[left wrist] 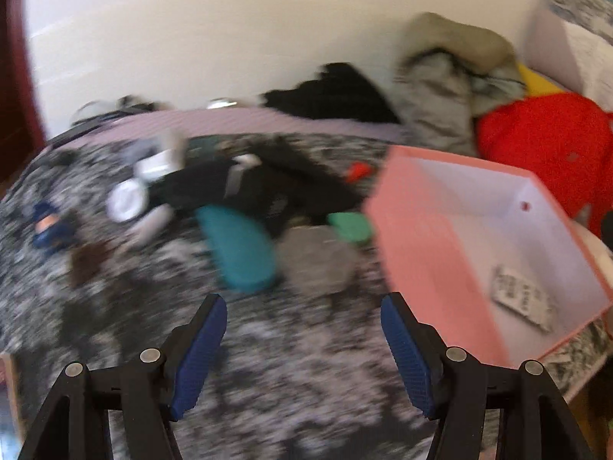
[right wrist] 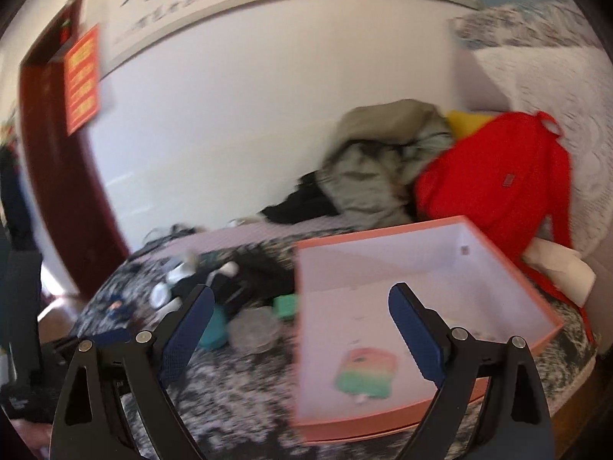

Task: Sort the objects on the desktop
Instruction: 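Grasp the blue figurine with left tool while right tool grasps the teal case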

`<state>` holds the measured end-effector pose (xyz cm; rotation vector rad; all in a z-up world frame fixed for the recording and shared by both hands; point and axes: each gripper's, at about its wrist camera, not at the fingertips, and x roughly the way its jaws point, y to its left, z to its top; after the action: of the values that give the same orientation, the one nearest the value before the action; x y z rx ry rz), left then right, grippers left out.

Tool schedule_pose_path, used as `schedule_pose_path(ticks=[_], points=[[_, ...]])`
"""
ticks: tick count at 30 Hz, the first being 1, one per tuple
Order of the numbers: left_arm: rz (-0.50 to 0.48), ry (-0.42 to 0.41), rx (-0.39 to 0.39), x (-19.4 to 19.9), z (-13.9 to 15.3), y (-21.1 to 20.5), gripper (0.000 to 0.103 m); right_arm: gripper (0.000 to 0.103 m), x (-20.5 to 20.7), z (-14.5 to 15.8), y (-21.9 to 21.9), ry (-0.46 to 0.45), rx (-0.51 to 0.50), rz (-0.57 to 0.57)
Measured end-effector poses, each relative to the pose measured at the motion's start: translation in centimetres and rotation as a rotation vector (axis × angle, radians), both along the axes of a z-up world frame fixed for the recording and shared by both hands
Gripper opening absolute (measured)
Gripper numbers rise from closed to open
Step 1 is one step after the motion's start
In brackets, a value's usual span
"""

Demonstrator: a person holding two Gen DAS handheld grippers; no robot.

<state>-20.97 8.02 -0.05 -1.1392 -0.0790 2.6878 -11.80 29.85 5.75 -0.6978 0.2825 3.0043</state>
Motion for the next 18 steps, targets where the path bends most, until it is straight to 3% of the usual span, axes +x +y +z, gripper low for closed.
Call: schedule_pose_path(ticks=[11, 18], points=[[0.235, -0.047, -0.036, -0.5, -3.1, -12.7, 0.071, 0.095, -4.0, -4.0, -13.1, -0.110, 0.062, 0.211], [0.333, -0.105, -0.032, -2.7, -5.7, -18.2, 0.072, 0.095, -8.3, -7.6, -17.0, -0.218, 0.050, 0.279]])
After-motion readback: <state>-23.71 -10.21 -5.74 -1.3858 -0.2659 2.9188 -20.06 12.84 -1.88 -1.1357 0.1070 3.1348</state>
